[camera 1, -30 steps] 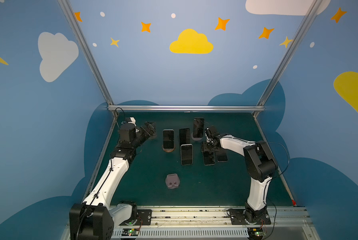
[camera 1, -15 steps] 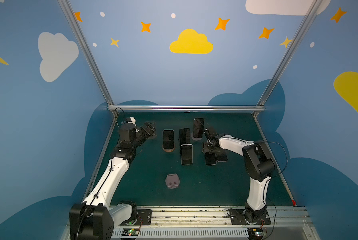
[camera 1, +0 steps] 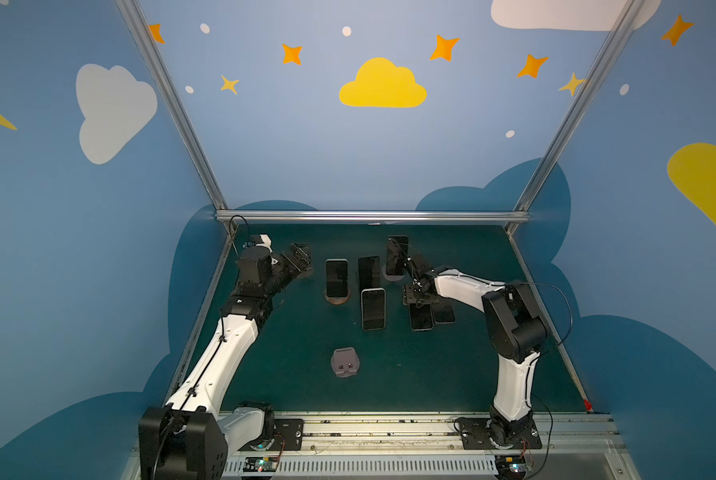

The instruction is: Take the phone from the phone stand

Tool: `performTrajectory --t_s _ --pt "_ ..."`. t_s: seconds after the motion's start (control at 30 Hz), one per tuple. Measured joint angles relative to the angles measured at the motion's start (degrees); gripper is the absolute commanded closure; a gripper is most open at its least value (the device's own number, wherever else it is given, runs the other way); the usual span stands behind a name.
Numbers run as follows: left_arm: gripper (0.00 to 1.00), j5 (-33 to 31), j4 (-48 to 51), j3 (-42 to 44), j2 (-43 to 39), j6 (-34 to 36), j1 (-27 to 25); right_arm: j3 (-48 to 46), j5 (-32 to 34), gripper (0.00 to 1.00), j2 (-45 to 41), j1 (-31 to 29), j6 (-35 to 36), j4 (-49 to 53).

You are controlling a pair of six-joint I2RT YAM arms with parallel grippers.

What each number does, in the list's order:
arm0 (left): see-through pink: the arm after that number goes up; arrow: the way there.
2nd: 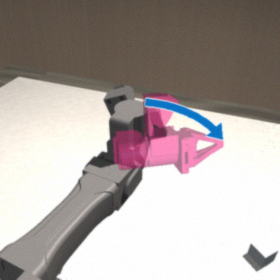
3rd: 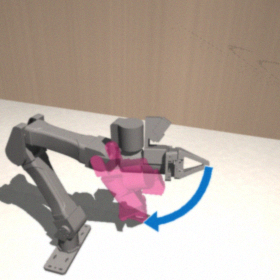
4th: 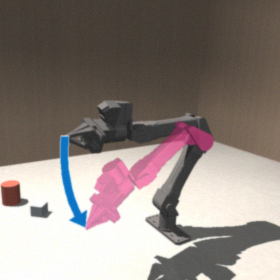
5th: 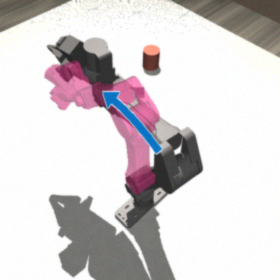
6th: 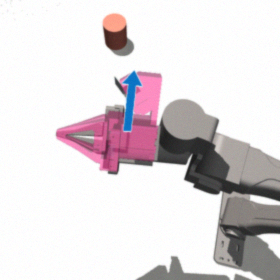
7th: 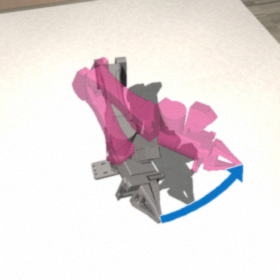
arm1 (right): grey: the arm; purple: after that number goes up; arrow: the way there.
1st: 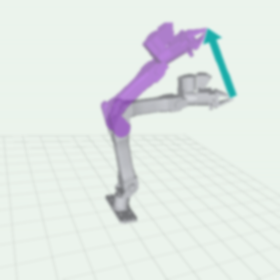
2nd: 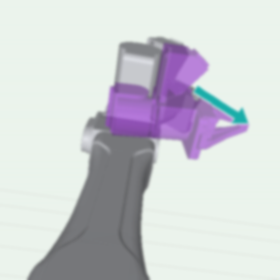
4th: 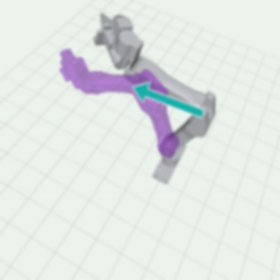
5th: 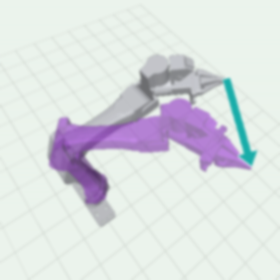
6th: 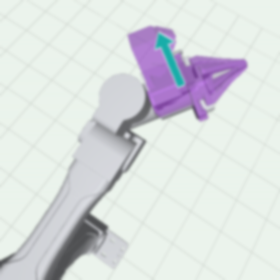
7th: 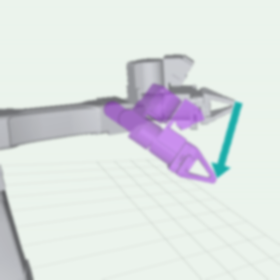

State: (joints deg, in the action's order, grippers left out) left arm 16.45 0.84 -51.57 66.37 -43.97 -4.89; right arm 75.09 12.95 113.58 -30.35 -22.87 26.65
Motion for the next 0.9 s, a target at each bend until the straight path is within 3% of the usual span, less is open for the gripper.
performTrajectory --t_s 0.9 --pt "0.0 -0.02 -0.07 0.0 0.0 0.02 -0.02 -1.18 -3.13 0.19 -1.44 0.9 1.29 -0.81"
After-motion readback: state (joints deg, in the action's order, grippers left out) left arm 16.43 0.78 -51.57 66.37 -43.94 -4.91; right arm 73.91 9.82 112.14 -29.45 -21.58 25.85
